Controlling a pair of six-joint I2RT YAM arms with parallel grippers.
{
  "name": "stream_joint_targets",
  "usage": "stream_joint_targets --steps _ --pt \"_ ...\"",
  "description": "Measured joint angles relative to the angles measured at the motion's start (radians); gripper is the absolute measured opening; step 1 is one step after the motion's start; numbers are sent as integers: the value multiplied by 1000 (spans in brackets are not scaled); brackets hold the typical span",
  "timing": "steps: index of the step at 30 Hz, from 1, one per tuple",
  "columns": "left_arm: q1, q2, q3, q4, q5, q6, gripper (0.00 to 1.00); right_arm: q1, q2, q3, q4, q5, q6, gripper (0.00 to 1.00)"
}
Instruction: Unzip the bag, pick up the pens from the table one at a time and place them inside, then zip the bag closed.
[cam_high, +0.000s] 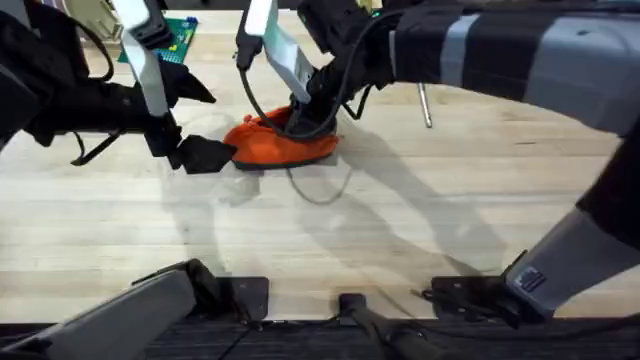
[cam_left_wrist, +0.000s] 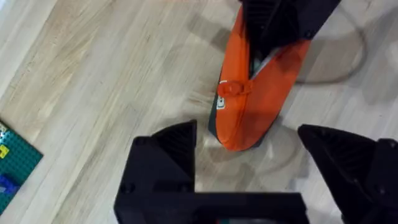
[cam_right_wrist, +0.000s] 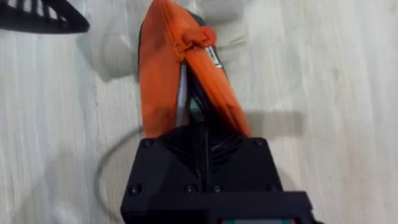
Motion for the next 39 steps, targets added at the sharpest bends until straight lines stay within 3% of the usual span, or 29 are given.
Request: stream_joint_targets --steps 10,12,16,17,39 --pt "0 0 0 0 0 0 993 7 18 2 -11 -5 0 51" --pt "0 0 0 0 0 0 992 7 18 2 -13 -9 1 286" --pt "0 0 0 -1 0 0 993 10 18 2 -18 -9 0 872" --pt "0 0 0 -1 0 0 993 10 18 2 -20 -9 -4 964" --pt "0 0 0 -1 0 0 993 10 -7 2 -38 -8 33 998"
